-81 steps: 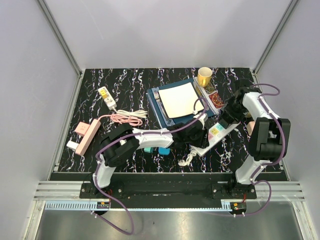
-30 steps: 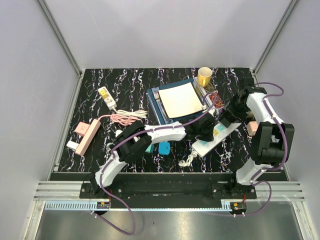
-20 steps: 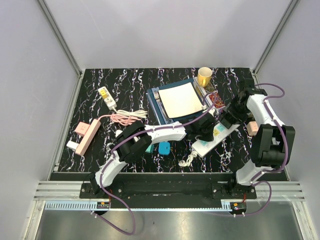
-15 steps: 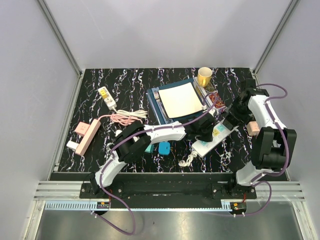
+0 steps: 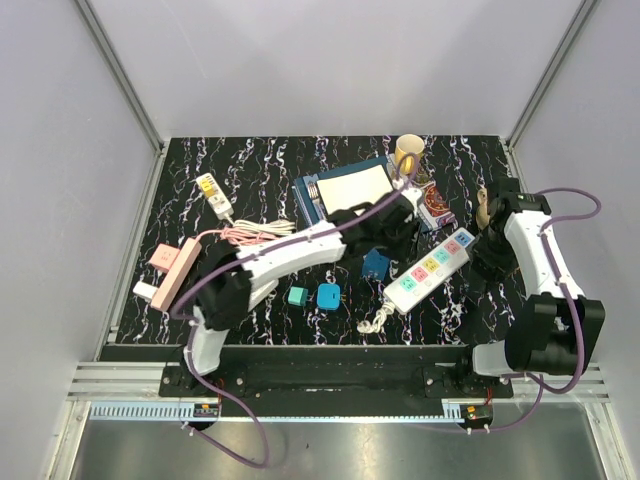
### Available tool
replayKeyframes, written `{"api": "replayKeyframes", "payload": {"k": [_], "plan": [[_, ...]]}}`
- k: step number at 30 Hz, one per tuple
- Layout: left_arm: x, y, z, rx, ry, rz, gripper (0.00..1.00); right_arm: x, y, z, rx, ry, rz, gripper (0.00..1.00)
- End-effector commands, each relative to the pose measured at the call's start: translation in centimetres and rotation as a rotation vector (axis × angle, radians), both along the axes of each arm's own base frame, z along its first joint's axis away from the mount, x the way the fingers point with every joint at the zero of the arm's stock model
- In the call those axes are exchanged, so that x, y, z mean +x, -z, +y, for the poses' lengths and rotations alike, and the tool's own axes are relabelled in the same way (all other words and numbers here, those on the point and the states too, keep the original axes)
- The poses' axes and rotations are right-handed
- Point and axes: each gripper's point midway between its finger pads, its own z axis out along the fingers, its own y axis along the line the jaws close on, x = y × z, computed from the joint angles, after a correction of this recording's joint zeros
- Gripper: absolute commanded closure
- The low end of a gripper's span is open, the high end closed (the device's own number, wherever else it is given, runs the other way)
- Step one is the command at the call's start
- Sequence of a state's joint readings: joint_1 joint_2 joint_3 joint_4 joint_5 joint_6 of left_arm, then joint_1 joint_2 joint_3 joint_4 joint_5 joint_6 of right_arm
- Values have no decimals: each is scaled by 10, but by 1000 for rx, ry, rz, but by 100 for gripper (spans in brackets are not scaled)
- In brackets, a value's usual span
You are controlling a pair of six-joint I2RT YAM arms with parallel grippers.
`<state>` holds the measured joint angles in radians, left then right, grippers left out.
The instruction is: Pull the plug off the socket
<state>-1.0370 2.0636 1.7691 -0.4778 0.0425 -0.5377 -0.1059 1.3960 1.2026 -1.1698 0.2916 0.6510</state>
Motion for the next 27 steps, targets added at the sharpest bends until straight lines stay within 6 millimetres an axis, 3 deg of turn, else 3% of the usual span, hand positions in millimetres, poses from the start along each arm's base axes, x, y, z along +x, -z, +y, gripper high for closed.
{"api": "replayKeyframes", "payload": {"k": [1,2,4,5,8,9,10,12,13,14,16,18,19,21,27], "plan": [[-1,-107,27,-166,-43,-163,48,-32,11,-9,-56,104,69,61],[-4,-99,36,-148,-57,-159,38,-31,14,-6,-43,108,61,60],[-5,-112,55,-162,-108,-180,28,-30,24,-4,-29,119,62,60],[-5,-112,63,-158,-131,-183,11,-30,27,-4,-28,125,65,59],[-5,-103,99,-122,-230,-186,1,-29,39,-6,-41,136,97,59],[-4,-112,113,-136,-283,-200,1,-29,42,-8,-47,141,107,59],[-3,-96,129,-98,-315,-189,1,-30,46,-9,-58,151,115,58],[0,-104,153,-111,-385,-202,1,-30,53,-10,-59,150,128,54],[2,-90,170,-77,-420,-192,1,-31,56,-11,-67,162,137,50],[2,-99,181,-97,-440,-207,1,-32,57,-11,-68,165,140,46],[7,-87,210,-46,-508,-211,1,-30,60,-13,-77,177,140,39],[11,-95,238,-36,-585,-250,1,-27,61,-14,-80,175,133,36],[9,-87,251,1,-614,-246,1,-24,60,-14,-81,180,123,33],[10,-90,280,20,-712,-267,1,-18,56,-16,-90,171,111,27],[4,-89,336,66,-866,-303,1,-5,39,-16,-83,149,45,7]]}}
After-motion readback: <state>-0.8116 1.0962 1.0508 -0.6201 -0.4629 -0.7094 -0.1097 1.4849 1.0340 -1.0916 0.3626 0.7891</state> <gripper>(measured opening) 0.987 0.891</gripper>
